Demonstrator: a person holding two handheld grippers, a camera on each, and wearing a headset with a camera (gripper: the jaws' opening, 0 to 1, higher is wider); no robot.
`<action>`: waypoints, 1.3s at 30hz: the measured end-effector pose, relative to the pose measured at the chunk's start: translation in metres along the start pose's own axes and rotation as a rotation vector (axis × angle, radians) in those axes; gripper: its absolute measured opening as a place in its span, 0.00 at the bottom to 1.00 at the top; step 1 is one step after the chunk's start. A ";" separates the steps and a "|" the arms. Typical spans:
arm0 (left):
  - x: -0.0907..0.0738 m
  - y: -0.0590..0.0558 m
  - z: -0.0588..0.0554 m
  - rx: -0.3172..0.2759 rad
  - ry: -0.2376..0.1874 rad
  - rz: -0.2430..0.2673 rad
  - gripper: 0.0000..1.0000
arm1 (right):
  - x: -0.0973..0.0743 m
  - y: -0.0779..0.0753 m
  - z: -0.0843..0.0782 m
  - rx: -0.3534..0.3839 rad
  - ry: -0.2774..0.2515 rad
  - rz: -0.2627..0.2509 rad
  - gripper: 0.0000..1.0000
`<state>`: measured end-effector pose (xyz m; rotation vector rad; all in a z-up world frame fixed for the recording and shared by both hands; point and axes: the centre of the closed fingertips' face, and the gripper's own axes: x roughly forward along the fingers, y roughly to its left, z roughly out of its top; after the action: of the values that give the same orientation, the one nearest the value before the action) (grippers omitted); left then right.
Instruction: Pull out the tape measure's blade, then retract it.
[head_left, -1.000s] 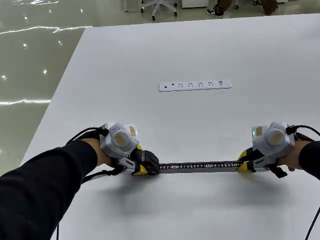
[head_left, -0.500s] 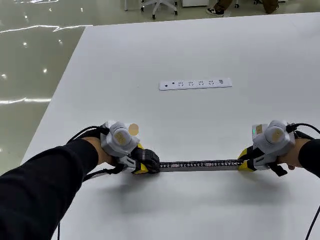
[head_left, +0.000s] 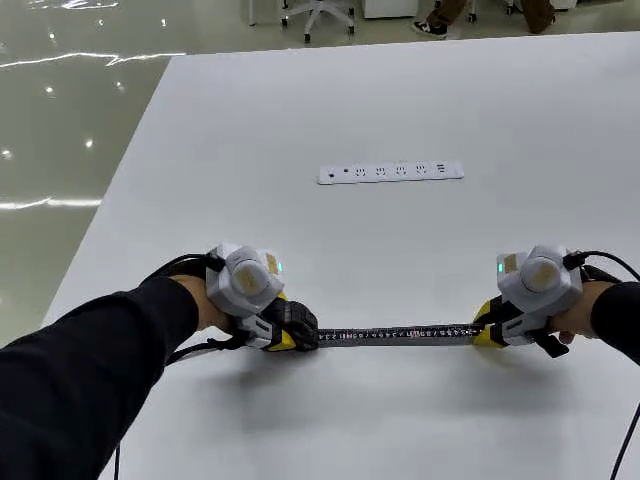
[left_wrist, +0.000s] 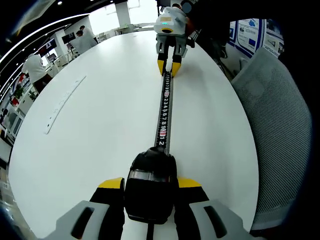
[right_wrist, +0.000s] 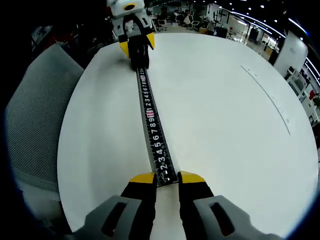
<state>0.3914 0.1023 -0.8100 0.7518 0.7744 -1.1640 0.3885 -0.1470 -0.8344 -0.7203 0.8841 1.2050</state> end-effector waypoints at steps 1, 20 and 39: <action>0.000 0.000 0.000 -0.001 0.001 0.003 0.35 | 0.000 0.000 0.000 -0.001 0.004 -0.005 0.13; -0.089 0.017 -0.041 -0.574 -0.312 0.318 0.90 | -0.048 -0.006 -0.006 0.236 -0.192 -0.302 0.57; -0.146 -0.052 -0.092 -0.687 -0.463 0.467 1.00 | -0.129 0.070 -0.062 0.395 -0.330 -0.496 0.81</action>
<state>0.2978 0.2399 -0.7420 0.0614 0.5120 -0.5475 0.2933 -0.2451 -0.7520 -0.3707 0.5926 0.6517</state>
